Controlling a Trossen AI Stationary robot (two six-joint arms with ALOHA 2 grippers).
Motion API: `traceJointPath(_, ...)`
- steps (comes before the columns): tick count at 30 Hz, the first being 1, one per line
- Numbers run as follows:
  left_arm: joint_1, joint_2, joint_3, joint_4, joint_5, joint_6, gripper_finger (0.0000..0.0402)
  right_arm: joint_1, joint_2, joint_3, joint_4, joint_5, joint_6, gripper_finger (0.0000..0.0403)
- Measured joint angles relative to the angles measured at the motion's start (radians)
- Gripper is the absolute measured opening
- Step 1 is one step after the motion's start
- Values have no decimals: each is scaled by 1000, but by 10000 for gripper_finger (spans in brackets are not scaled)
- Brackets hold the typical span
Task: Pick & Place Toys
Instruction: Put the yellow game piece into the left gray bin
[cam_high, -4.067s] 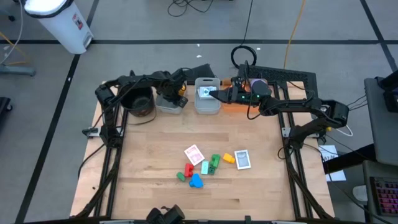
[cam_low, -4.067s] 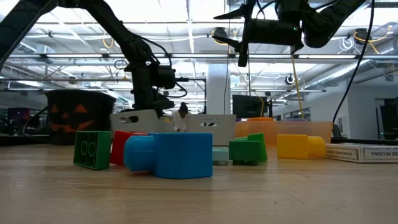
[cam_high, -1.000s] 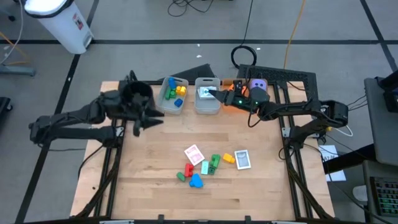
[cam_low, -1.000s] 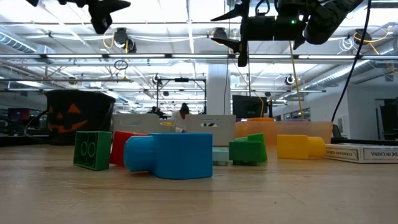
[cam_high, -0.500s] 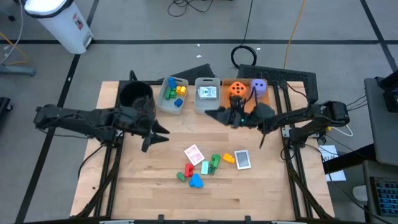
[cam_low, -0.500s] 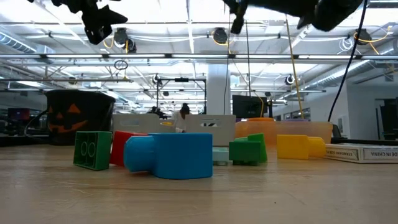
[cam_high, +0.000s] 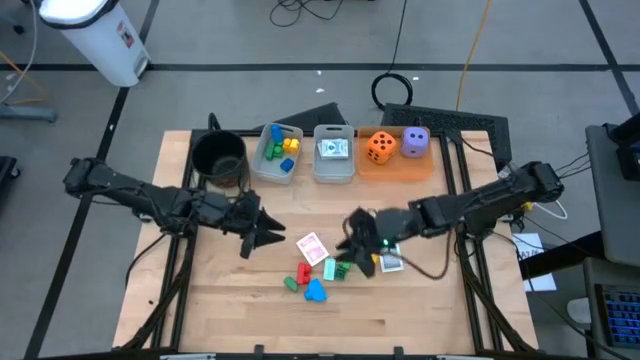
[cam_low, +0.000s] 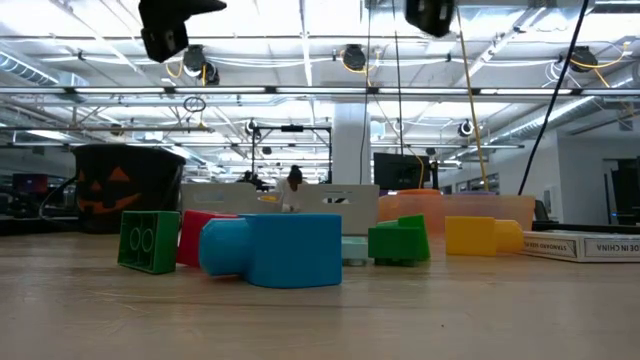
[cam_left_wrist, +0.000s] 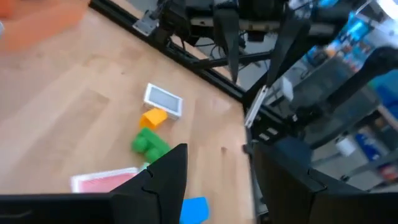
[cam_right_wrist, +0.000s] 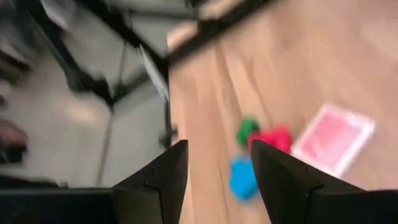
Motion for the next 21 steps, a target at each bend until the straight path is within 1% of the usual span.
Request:
traceJointPath(3,-59,26,0,75,-41,-64,186,67,0,-4,-87,0,-10,168)
traceJointPath(5,-98,44,0,123,-69,-97,186,116,0,-25,-117,8,-48,170)
traceJointPath(7,-137,65,8,149,-114,-125,186,157,0,-55,-132,58,-56,170)
traceJointPath(9,-178,90,27,148,-171,-149,186,182,-1,-100,-145,117,-25,170)
traceJointPath(12,-232,124,61,146,-236,-163,186,187,0,-179,-152,157,36,171)
traceJointPath(17,-274,188,122,140,-298,-154,186,187,0,-282,-138,164,152,171)
traceJointPath(19,-275,208,138,136,-303,-152,186,187,0,-320,-144,207,192,171)
traceJointPath(21,-275,222,149,137,-303,-148,186,186,0,-346,-145,275,220,170)
